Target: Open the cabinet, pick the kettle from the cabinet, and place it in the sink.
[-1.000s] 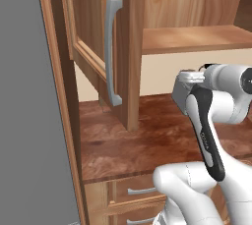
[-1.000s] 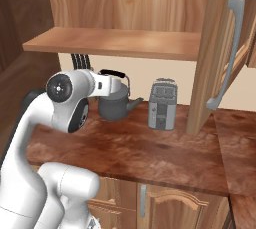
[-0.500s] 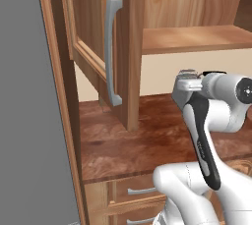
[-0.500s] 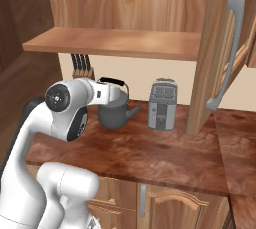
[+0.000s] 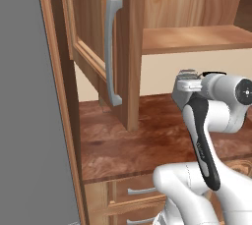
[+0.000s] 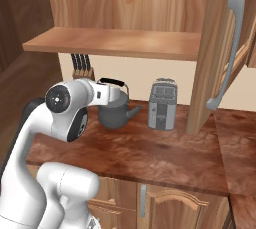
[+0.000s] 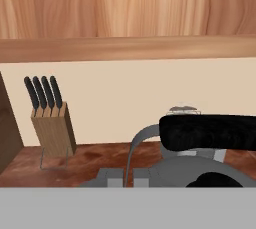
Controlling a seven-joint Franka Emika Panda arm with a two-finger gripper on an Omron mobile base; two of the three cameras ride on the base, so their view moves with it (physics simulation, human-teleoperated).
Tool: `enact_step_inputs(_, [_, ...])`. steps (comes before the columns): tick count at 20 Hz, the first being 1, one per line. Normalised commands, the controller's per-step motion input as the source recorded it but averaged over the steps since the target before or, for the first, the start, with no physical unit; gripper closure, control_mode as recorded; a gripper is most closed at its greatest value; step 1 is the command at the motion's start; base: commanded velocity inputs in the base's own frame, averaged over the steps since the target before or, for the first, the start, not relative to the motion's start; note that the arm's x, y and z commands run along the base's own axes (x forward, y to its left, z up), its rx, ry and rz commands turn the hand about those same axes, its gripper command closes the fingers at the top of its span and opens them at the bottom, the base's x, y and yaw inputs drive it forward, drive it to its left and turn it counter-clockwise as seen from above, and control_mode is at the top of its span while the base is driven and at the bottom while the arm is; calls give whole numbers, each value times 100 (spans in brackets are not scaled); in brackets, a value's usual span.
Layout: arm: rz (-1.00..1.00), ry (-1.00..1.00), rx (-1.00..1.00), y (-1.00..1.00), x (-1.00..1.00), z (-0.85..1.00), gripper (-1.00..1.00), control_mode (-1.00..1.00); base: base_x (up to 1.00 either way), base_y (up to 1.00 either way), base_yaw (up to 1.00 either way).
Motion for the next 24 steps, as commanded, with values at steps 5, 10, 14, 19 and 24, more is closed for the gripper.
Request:
enact_step_inputs(5, [0, 0, 0, 0, 0, 0, 100, -100, 0, 0, 0])
enact_step_inputs(10, [0, 0, 0, 0, 0, 0, 100, -100, 0, 0, 0])
enact_step_inputs(14, [0, 0, 0, 0, 0, 0, 100, 100, 0, 0, 0])
enact_step_inputs(19, [0, 0, 0, 0, 0, 0, 100, 100, 0, 0, 0])
enact_step_inputs(24, [0, 0, 0, 0, 0, 0, 100, 100, 0, 0, 0])
